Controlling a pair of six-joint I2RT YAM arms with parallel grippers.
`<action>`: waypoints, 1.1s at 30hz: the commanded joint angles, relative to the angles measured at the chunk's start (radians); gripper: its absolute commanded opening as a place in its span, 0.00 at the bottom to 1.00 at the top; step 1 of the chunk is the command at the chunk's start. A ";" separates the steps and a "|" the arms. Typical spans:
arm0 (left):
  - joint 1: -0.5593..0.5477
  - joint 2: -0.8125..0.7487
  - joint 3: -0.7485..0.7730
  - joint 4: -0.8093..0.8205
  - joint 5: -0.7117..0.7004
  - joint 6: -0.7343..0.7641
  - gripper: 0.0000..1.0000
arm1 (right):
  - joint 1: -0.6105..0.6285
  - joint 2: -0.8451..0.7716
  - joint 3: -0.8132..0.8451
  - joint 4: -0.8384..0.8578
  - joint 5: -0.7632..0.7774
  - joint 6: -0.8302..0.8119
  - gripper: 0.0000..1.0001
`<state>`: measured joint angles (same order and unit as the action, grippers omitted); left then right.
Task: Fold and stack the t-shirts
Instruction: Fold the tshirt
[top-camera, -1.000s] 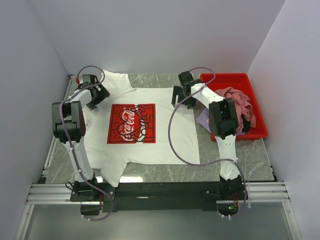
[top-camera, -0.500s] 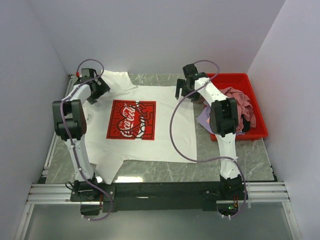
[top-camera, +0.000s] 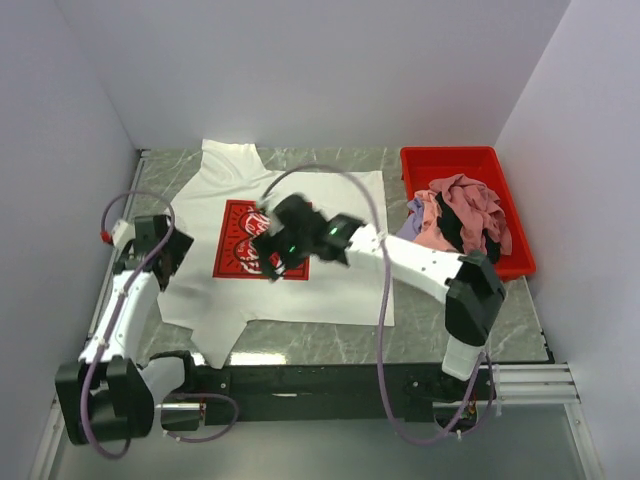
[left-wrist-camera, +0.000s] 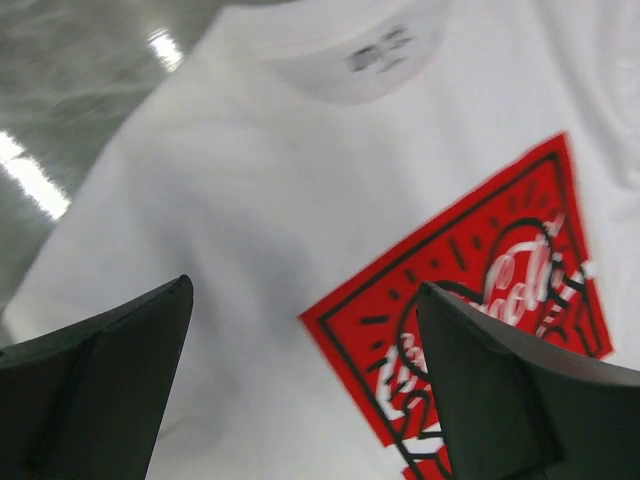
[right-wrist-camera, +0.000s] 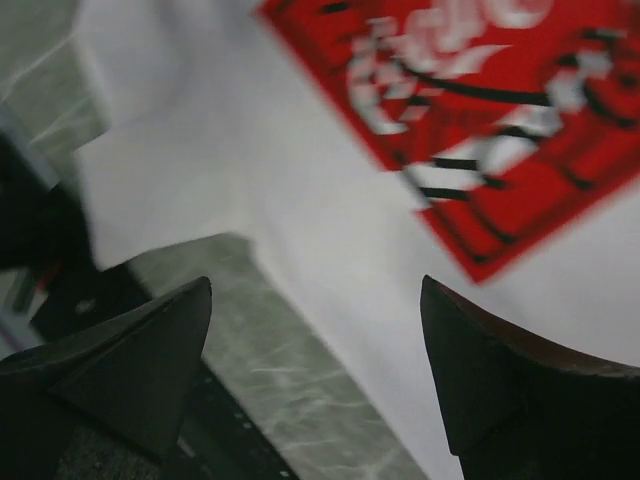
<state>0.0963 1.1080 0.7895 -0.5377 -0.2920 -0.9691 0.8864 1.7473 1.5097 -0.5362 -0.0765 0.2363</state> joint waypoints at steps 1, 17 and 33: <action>0.031 -0.113 -0.110 -0.096 -0.069 -0.120 1.00 | 0.169 0.041 -0.010 0.142 -0.137 -0.048 0.90; 0.212 -0.212 -0.194 -0.119 0.039 -0.169 0.99 | 0.437 0.444 0.222 0.265 -0.098 -0.042 0.76; 0.266 -0.203 -0.222 -0.064 0.080 -0.125 0.99 | 0.500 0.541 0.201 0.222 0.066 -0.077 0.44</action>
<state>0.3542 0.9047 0.5758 -0.6392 -0.2363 -1.1149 1.3758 2.2616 1.7195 -0.2966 -0.0635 0.1535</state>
